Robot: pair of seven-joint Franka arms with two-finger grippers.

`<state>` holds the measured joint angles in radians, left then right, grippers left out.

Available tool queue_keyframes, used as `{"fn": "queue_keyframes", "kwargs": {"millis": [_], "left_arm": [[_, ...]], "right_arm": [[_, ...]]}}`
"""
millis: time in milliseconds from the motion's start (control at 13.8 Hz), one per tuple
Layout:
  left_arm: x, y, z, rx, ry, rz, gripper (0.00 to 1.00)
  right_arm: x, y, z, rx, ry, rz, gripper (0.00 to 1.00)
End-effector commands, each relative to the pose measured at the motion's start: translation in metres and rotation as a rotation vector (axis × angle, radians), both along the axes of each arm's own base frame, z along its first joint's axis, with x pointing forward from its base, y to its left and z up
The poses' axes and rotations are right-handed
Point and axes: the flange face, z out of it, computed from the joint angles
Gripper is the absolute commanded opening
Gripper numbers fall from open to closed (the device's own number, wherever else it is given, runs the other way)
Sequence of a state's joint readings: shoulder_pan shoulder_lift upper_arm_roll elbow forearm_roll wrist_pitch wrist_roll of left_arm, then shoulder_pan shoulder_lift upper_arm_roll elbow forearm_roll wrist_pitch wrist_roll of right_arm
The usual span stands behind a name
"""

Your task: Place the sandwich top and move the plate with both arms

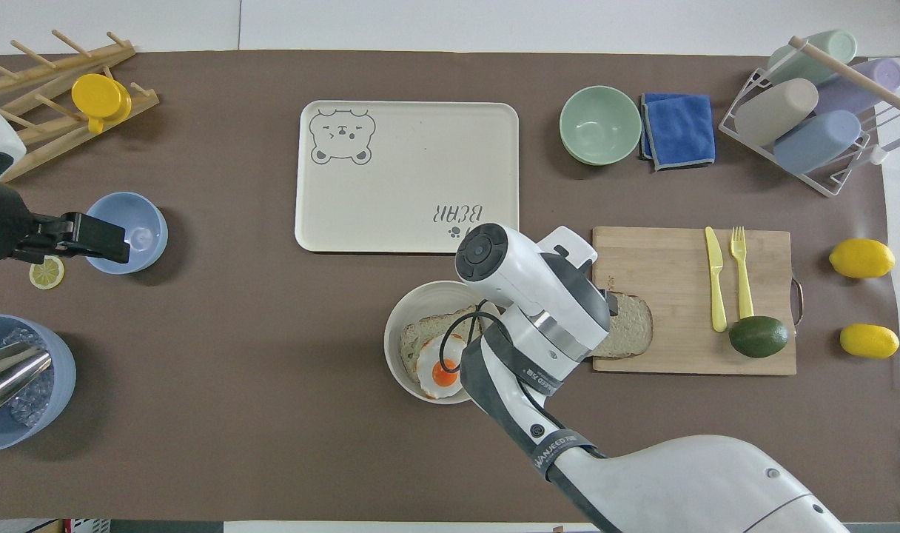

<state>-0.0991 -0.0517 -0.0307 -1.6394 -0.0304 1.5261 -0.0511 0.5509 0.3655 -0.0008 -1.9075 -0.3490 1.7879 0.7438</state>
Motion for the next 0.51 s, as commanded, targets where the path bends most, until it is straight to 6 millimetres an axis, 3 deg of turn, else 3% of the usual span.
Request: {"fn": "queue_keyframes", "kwargs": {"millis": [0, 435], "left_arm": [[-0.006, 0.003, 0.003, 0.014, -0.001, -0.004, 1.00], [-0.006, 0.003, 0.003, 0.013, -0.002, -0.004, 1.00]], "right_arm": [[-0.007, -0.006, 0.003, 0.001, -0.010, 0.039, 0.93], [-0.017, -0.010, -0.002, -0.005, 0.017, 0.058, 0.83]]}}
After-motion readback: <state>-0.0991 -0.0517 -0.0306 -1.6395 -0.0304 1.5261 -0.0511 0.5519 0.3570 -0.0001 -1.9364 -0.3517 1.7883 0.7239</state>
